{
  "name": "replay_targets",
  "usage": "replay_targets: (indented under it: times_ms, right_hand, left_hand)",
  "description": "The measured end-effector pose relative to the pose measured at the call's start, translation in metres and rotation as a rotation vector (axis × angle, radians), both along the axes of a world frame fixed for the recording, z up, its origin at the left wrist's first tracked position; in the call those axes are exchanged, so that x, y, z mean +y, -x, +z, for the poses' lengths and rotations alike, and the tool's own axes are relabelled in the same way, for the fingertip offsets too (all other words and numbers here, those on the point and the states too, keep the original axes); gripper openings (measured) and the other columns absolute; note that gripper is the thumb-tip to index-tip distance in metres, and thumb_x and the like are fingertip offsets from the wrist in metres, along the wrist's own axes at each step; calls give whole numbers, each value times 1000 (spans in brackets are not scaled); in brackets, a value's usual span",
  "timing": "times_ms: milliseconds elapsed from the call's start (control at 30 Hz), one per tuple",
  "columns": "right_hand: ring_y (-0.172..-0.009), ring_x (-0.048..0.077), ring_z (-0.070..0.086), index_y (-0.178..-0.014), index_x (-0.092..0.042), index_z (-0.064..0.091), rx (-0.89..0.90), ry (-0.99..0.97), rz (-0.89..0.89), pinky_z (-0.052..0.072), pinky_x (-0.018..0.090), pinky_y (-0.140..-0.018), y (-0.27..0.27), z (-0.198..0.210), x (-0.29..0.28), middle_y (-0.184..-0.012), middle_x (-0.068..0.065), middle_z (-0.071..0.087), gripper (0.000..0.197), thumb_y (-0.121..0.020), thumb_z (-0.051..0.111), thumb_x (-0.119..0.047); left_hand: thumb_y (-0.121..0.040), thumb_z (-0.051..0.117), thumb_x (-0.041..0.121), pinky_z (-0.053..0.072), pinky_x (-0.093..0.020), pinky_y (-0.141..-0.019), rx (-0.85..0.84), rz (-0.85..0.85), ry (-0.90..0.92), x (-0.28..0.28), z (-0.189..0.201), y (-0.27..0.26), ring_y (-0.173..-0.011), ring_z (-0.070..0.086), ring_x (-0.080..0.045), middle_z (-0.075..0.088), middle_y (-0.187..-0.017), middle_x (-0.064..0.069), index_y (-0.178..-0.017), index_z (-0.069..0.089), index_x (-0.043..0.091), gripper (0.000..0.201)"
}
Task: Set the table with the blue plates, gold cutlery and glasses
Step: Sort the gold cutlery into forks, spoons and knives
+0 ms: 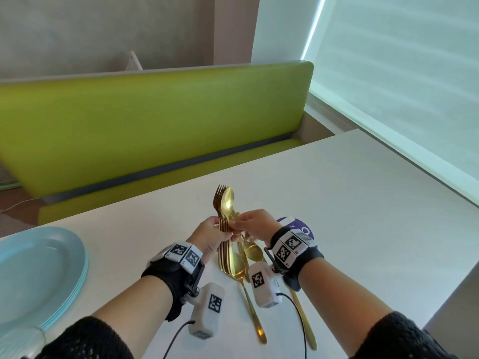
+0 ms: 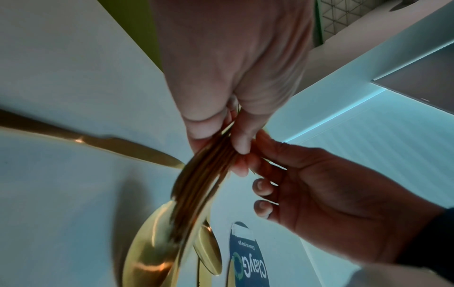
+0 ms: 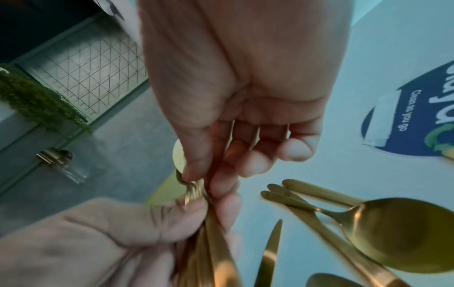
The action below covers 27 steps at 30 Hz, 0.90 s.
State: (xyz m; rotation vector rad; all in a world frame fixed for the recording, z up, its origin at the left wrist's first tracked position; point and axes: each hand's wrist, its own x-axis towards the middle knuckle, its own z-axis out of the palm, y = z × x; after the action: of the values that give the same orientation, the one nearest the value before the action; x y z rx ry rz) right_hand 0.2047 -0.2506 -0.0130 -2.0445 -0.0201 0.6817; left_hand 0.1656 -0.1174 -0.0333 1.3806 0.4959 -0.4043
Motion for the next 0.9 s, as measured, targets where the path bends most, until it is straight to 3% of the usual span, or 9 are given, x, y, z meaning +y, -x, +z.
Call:
replay_targets:
  times_ms: [100, 200, 300, 400, 633, 767, 900]
  right_hand:
    - [-54, 4, 51, -84, -16, 70, -57, 30, -55, 39, 12, -49, -8, -2, 3, -71, -8, 64, 13, -88, 64, -27]
    - [-67, 11, 56, -72, -23, 66, -138, 196, -109, 47, 22, -66, -19, -10, -2, -81, -3, 66, 16, -87, 63, -26]
    - [-87, 20, 65, -89, -13, 72, -182, 459, -82, 51, 26, -73, -23, -23, -4, -96, 4, 72, 20, -90, 54, -23]
    - [-93, 25, 67, -96, -8, 72, -159, 586, -55, 56, 34, -83, -21, -39, 2, -98, 9, 71, 29, -91, 47, -23]
    - [-90, 23, 68, -93, -13, 72, -104, 766, -8, 56, 33, -82, -21, -59, 13, -94, 6, 71, 18, -84, 62, -26]
    - [-89, 24, 68, -93, -11, 71, -85, 776, -6, 57, 32, -78, -20, -62, 14, -89, 6, 69, 18, -85, 57, -19]
    - [-90, 24, 68, -95, -10, 69, -77, 781, 43, 57, 33, -81, -18, -58, 15, -88, 6, 66, 19, -86, 54, -18]
  left_hand:
    - [-88, 49, -15, 53, -32, -75, -4, 79, -14, 8, -3, -3, -76, 64, -21, 66, -85, -9, -101, 52, 4, 24]
    - [-91, 44, -14, 52, -32, -71, 25, 113, -4, 18, -1, -5, -74, 61, -19, 62, -88, -9, -92, 52, 5, 21]
    - [-93, 41, -13, 51, -34, -76, 39, 124, -21, 27, -3, -8, -76, 60, -18, 60, -89, -7, -105, 51, 5, 24]
    - [-94, 40, -11, 51, -34, -78, 48, 143, -34, 30, -7, -11, -78, 60, -18, 59, -89, -5, -112, 51, 8, 29]
    - [-93, 41, -10, 51, -30, -73, 64, 168, -39, 35, -13, -12, -78, 61, -17, 60, -88, -6, -112, 53, 8, 29]
    - [-93, 42, -10, 51, -30, -72, 73, 179, -30, 38, -15, -12, -77, 60, -17, 60, -88, -6, -110, 52, 8, 27]
    - [-93, 44, -9, 52, -36, -82, 82, 165, -50, 39, -18, -12, -78, 60, -17, 60, -88, -5, -110, 53, 9, 27]
